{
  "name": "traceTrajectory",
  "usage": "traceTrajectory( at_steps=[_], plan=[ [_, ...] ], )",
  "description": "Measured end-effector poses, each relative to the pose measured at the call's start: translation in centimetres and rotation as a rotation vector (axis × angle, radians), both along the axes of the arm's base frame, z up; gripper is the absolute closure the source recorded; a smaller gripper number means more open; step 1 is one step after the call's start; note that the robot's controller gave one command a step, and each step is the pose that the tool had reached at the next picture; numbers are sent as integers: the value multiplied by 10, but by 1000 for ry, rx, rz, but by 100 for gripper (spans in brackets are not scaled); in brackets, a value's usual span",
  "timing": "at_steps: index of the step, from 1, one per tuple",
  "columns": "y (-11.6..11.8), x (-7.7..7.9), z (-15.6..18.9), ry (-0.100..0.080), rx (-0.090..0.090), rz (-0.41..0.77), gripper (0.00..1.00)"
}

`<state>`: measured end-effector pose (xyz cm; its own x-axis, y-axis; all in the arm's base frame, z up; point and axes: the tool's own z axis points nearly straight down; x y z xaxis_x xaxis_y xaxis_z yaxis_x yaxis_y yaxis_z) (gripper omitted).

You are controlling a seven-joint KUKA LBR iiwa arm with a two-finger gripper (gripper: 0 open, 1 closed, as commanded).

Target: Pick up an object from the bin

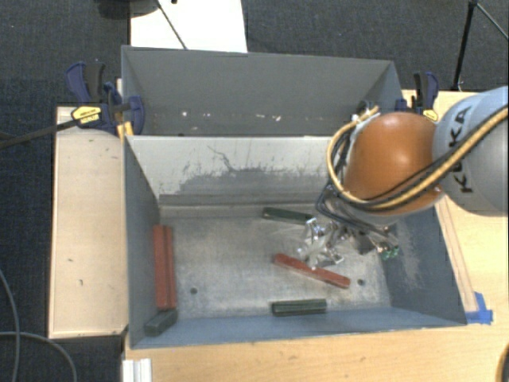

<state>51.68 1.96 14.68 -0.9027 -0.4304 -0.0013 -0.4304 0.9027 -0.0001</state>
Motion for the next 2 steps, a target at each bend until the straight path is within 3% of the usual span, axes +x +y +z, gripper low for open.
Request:
traceTrajectory(
  at_steps=[1, 2],
  plan=[
    [-34, -18, -19, 0, 0, -67, 0],
    [-34, -17, -19, -1, 1, -68, 0]
  ],
)
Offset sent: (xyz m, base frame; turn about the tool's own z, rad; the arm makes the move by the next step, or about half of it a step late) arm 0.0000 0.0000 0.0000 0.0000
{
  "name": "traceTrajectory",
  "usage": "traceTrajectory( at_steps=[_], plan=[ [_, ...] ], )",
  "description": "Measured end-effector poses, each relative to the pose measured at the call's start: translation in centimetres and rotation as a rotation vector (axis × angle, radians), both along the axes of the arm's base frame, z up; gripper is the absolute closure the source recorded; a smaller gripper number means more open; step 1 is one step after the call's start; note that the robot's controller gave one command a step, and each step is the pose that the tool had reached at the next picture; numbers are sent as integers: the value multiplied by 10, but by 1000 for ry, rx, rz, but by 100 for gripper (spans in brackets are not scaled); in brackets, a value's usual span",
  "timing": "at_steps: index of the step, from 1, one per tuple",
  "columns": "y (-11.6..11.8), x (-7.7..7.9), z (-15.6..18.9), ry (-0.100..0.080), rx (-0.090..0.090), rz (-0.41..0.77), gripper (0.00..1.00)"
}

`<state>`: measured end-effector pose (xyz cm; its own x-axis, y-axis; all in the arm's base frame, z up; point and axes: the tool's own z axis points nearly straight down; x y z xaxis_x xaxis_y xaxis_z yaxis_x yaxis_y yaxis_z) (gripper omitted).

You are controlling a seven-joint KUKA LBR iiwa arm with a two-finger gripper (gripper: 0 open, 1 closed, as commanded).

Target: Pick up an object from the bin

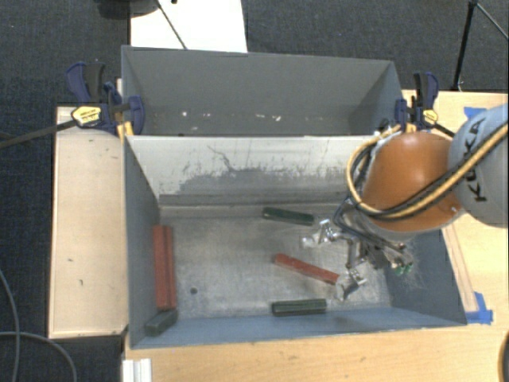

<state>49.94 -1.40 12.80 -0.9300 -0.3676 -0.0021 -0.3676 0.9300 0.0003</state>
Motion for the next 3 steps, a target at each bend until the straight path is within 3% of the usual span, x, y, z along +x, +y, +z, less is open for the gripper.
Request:
traceTrajectory(
  at_steps=[1, 2, 3],
  plan=[
    [25, 10, -53, -18, 0, 23, 100],
    [25, 10, -53, -18, 0, 22, 100],
    [25, -1, 91, -2, -1, 77, 100]
  ],
)
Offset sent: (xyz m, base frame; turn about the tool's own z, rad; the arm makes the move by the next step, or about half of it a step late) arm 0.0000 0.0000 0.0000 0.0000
